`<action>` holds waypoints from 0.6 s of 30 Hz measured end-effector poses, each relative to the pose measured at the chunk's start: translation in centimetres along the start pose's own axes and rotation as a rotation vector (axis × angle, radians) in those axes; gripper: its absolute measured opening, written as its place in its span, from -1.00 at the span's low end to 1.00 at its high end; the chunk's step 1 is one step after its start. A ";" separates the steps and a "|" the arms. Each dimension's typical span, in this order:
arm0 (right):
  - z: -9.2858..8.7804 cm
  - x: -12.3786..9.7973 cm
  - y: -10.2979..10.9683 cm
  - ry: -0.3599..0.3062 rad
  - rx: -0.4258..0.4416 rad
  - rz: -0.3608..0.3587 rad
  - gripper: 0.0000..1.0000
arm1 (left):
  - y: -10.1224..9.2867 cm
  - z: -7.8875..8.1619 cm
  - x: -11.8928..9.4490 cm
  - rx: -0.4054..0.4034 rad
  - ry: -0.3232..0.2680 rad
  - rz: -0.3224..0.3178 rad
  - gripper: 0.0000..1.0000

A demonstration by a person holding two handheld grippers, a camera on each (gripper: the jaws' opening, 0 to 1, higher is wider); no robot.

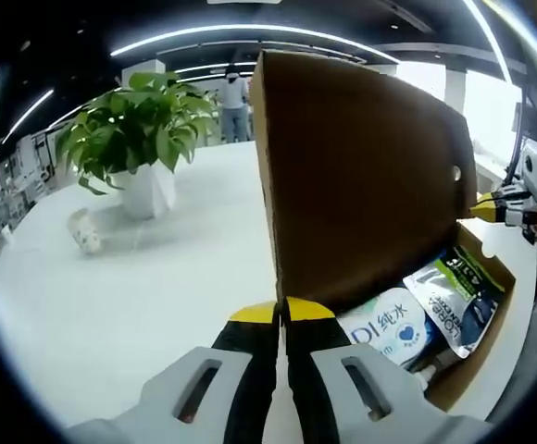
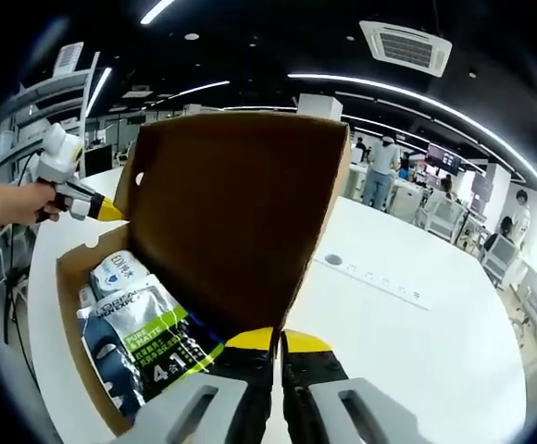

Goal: Operate the shoe box by opening the lid, removing the specified soft item, and placing it in the target area until the item is outside and the box remains undamaged.

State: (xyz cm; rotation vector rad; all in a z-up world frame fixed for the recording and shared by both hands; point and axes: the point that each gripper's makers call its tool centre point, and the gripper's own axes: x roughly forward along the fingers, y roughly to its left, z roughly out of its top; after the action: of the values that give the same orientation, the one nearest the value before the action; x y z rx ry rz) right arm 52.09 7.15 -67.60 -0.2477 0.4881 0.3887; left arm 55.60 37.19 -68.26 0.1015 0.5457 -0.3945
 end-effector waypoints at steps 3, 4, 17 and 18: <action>0.0 0.1 -0.1 -0.001 0.001 0.001 -1.00 | -0.1 0.1 0.0 0.000 0.005 -0.003 -1.00; 0.1 0.1 -0.1 -0.001 0.000 0.001 -1.00 | -0.1 0.1 0.0 0.000 0.006 -0.004 -1.00; 0.4 0.4 -0.4 0.000 0.004 0.005 -1.00 | 0.2 0.3 0.4 -0.006 0.024 -0.013 -1.00; 0.4 0.5 -0.4 0.000 0.004 0.005 -1.00 | 0.2 0.3 0.4 -0.007 0.025 -0.014 -1.00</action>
State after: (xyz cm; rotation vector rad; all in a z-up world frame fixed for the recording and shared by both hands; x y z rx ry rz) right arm 52.80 7.09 -67.41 -0.2421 0.4896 0.3929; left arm 56.14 37.18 -68.17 0.0962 0.5727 -0.4053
